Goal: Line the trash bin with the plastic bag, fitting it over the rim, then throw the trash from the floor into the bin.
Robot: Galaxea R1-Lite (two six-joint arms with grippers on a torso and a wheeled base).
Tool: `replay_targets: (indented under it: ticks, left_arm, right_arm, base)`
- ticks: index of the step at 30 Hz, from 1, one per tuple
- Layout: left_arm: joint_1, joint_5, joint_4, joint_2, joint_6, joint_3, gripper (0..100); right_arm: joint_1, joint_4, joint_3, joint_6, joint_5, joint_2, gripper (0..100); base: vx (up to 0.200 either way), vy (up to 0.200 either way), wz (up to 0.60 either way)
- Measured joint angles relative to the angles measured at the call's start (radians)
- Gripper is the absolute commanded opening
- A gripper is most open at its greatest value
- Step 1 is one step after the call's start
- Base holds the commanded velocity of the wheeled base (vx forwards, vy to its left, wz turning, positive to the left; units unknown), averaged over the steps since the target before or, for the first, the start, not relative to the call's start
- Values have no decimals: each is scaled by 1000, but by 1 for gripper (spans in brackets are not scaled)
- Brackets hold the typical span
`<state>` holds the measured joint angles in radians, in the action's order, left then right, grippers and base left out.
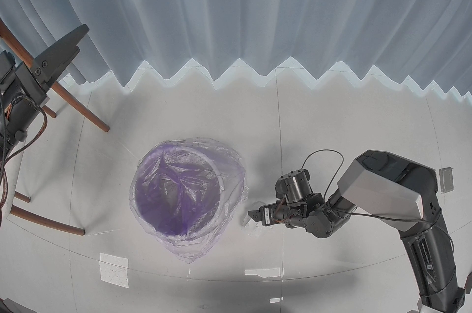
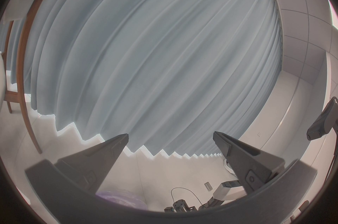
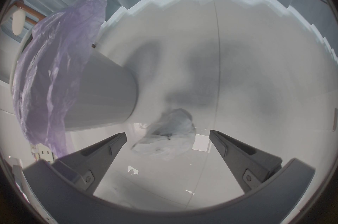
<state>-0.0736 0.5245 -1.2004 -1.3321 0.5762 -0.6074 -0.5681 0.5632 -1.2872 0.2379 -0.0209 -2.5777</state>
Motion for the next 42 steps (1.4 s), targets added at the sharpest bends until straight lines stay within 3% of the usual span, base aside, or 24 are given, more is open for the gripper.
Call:
replay_targets:
  ticks: [5,11,15,25,42]
  left_arm:
    - [-3,0,-1,-10,-9,6,100]
    - [8,0,-7,-27,-79,9,100]
    - [24,0,-6,-38,-113,7,100]
    - [29,6,-2,-48,-75,-4,100]
    - [29,4,-10,-47,-77,-3,100]
  right_arm:
    - [-4,-16,-15,-2,81,-5,100]
    - [-11,-40,-38,-1,87,-9,100]
    - [-12,-37,-65,14,72,-17,100]
    - [-24,-68,-141,27,49,-43,100]
    - [-20,-234,-410,21,-36,-122,100]
  base:
    - [0,0,0]
    - [-33,33,0]
    - [-200,100,0]
    - [-200,0,0]
    - [0,0,0]
